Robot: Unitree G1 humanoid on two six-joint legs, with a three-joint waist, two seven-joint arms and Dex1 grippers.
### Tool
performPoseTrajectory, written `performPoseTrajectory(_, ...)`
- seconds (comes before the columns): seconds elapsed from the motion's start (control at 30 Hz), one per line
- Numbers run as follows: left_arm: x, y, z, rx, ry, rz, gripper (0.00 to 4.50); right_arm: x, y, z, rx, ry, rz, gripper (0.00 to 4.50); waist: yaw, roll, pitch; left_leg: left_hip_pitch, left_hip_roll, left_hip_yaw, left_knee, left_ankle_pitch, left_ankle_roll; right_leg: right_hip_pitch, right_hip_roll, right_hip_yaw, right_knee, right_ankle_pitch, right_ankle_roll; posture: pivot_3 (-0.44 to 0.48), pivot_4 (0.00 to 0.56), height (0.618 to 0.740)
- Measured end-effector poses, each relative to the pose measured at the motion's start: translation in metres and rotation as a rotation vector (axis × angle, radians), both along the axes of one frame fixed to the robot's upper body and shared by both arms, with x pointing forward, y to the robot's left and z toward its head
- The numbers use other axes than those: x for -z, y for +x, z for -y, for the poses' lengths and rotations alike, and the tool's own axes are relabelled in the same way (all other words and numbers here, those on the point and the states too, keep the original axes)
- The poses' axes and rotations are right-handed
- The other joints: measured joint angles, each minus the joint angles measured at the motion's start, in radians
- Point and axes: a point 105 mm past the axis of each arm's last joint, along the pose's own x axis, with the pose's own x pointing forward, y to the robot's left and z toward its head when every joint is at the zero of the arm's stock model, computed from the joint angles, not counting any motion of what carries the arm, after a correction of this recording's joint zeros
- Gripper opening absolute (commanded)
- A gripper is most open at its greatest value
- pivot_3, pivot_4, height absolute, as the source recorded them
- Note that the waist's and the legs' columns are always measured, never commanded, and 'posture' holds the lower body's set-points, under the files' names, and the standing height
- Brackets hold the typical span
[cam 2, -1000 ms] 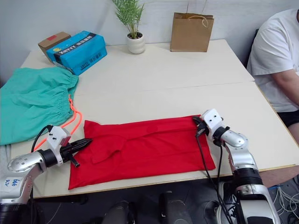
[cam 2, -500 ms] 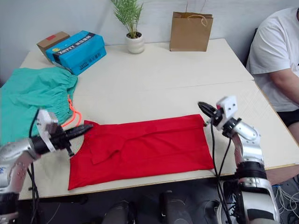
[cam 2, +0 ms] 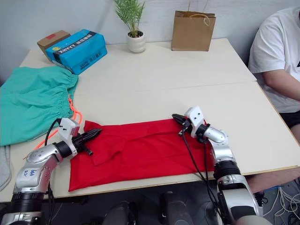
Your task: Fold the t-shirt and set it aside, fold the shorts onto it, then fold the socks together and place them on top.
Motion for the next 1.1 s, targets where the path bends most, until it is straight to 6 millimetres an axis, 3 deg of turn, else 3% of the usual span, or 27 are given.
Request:
performPoseTrajectory(0.1, 0.001, -0.004, -0.012, -0.032, 0.003, 0.033, 0.02, -0.001, 0.0, 0.028, 0.079, 0.037, -0.016, 0.0, 0.0, 0.0, 0.0, 0.0, 0.0, 0.0, 0.0, 0.0, 0.0, 0.0, 0.0, 0.0, 0.0, 0.0, 0.0, 0.0, 0.15, 0.74)
performPoseTrajectory(0.23, -0.007, -0.014, -0.01, 0.026, -0.044, 0.099, 0.02, -0.014, -0.007, 0.061, 0.125, 0.165, -0.055, 0.0, -0.001, 0.0, 0.0, 0.0, 0.0, 0.0, -0.001, 0.0, 0.0, 0.0, 0.0, 0.0, 0.0, 0.0, 0.0, 0.0, 0.15, 0.74)
performPoseTrajectory(0.33, -0.04, -0.026, -0.004, 0.121, -0.081, 0.187, 0.87, -0.038, -0.017, 0.079, 0.059, 0.17, -0.08, 0.86, -0.001, 0.0, 0.0, 0.0, 0.0, 0.0, -0.001, 0.0, 0.0, 0.0, 0.0, 0.0, 0.0, 0.0, 0.0, 0.0, 0.15, 0.74)
performPoseTrajectory(0.47, -0.085, -0.052, 0.012, 0.318, -0.037, 0.237, 2.12, -0.071, -0.021, 0.1, -0.015, -0.002, -0.131, 2.26, -0.004, 0.003, 0.001, 0.001, 0.0, 0.001, -0.001, 0.0, 0.0, 0.001, 0.0, 0.001, -0.001, 0.0, 0.0, 0.0, 0.15, 0.74)
performPoseTrajectory(0.53, -0.086, -0.062, 0.026, 0.404, -0.034, 0.218, 2.76, -0.077, -0.017, 0.098, -0.062, -0.06, -0.182, 2.97, -0.007, 0.003, 0.001, 0.002, 0.0, 0.001, -0.002, 0.0, 0.0, 0.001, 0.001, 0.001, -0.001, 0.0, 0.0, 0.0, 0.15, 0.74)
performPoseTrajectory(0.67, -0.078, -0.081, 0.046, 0.555, -0.031, 0.17, 3.99, -0.053, -0.012, 0.094, -0.132, -0.181, -0.379, 4.31, -0.011, 0.005, 0.002, 0.0, 0.0, 0.0, -0.002, 0.0, -0.001, 0.0, 0.001, 0.0, -0.002, 0.0, 0.0, 0.0, 0.15, 0.74)
performPoseTrajectory(0.73, -0.078, -0.087, 0.051, 0.604, -0.023, 0.167, 4.44, -0.048, -0.01, 0.087, -0.168, -0.206, -0.432, 4.32, -0.014, 0.007, 0.003, 0.0, 0.0, 0.0, -0.001, 0.0, -0.001, 0.0, 0.001, 0.001, -0.002, 0.0, 0.0, 0.0, 0.15, 0.74)
performPoseTrajectory(0.9, -0.077, -0.1, 0.066, 0.7, -0.052, 0.142, 4.44, -0.04, 0.004, 0.063, -0.212, -0.258, -0.508, 4.32, -0.026, 0.007, 0.004, -0.001, 0.0, -0.001, -0.001, 0.0, -0.001, 0.0, 0.001, 0.001, -0.003, 0.0, 0.0, 0.0, 0.15, 0.74)
performPoseTrajectory(1.1, -0.087, -0.107, 0.074, 0.724, -0.069, 0.156, 4.44, -0.032, 0.013, 0.05, -0.184, -0.29, -0.542, 4.32, -0.028, 0.007, 0.004, -0.001, 0.0, -0.001, 0.0, 0.0, -0.001, 0.0, 0.001, 0.001, -0.003, 0.0, 0.0, 0.0, 0.15, 0.74)
